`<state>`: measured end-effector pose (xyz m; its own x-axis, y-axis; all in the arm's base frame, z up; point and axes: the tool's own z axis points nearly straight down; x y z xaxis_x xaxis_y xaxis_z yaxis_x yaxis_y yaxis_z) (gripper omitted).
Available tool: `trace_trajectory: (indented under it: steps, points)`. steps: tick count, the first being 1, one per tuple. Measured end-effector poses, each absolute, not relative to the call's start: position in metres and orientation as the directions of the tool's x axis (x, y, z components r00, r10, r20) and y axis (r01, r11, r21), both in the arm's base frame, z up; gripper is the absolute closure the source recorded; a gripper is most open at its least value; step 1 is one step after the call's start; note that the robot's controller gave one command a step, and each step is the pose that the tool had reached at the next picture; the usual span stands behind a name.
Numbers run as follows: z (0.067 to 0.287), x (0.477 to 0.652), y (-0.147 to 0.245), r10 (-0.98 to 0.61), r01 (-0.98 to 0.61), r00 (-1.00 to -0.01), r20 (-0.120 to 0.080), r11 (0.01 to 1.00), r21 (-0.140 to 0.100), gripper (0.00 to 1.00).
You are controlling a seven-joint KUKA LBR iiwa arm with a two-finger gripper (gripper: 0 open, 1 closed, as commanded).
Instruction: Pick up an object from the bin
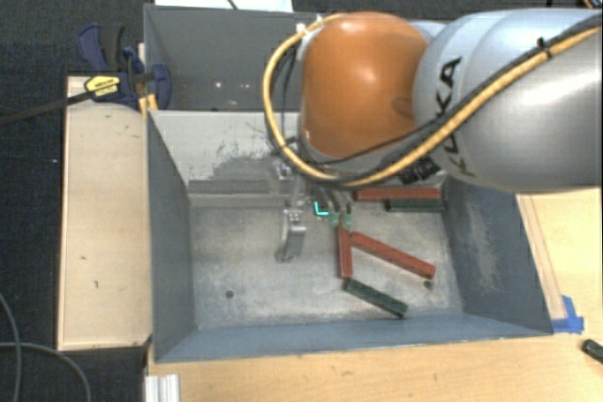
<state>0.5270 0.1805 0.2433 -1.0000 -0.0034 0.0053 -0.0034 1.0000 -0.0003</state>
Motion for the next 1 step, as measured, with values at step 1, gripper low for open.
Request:
trace_trajectory:
  steps: [1]
  points:
    - [0.2643,0.5163,0.0768,0.100,0.100,-0.995,-0.001,0.995,-0.003,0.00]
